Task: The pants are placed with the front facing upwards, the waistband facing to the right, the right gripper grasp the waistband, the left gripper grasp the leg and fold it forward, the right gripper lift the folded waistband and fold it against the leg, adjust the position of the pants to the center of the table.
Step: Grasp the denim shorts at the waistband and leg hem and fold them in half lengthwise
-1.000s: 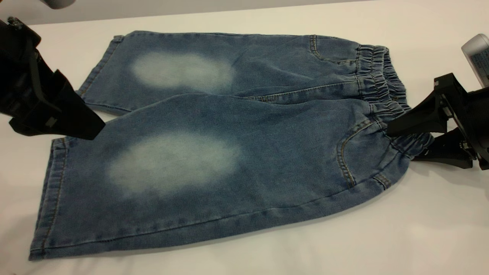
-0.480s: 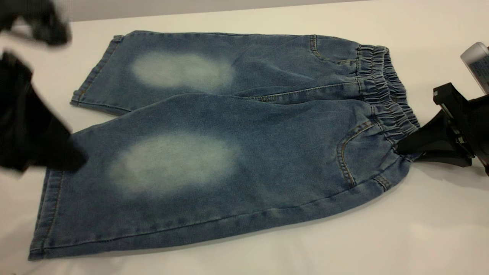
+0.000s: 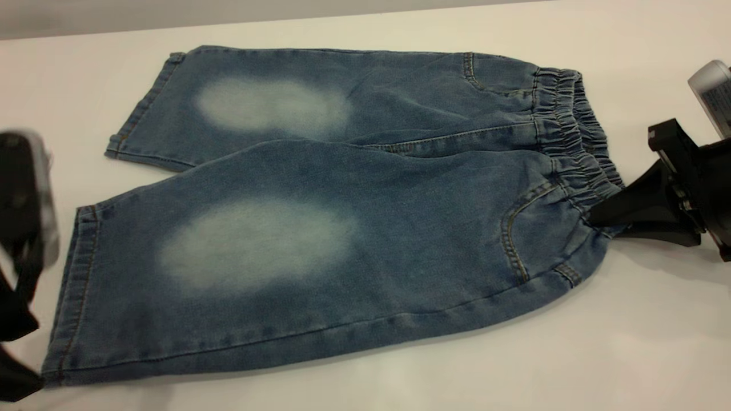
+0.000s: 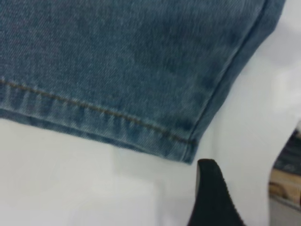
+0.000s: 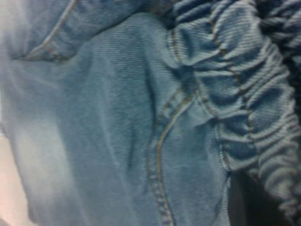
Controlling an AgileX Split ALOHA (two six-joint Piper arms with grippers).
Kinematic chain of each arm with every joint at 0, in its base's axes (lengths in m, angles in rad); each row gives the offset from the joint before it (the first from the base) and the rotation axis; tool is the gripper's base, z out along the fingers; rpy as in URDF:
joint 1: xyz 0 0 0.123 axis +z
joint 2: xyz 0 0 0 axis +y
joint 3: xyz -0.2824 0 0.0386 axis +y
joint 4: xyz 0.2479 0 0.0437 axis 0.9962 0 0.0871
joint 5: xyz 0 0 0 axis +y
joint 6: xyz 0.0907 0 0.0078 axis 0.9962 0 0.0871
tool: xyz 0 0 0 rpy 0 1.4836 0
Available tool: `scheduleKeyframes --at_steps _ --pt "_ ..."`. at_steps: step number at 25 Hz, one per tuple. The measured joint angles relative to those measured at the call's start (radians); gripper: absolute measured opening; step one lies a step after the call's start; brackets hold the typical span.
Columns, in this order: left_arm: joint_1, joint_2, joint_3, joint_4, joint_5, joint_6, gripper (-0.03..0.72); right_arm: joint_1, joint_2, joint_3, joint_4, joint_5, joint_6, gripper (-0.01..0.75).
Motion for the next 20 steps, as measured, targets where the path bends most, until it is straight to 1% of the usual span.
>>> scheduleKeyframes --at_steps 4,7,11,16,20 --pt "0.0 0.012 0.029 0.029 -0.034 0.0 0.393 0.0 -0.001 0.0 0.0 0.019 0.0 0.035" --pt "0.0 0.041 0.053 0.086 -0.067 0.0 0.393 0.0 -0.002 0.0 0.0 0.022 0.0 0.035" --pt "0.0 0.091 0.059 0.144 -0.153 0.0 0.393 0.0 -0.002 0.0 0.0 0.024 0.0 0.035" --pt "0.0 0.168 0.058 0.146 -0.279 0.0 0.393 0.0 -0.002 0.0 0.002 0.025 0.0 0.036" --pt "0.0 0.229 0.055 0.192 -0.339 0.003 0.393 0.0 -0.002 0.0 0.002 0.027 0.0 0.036"
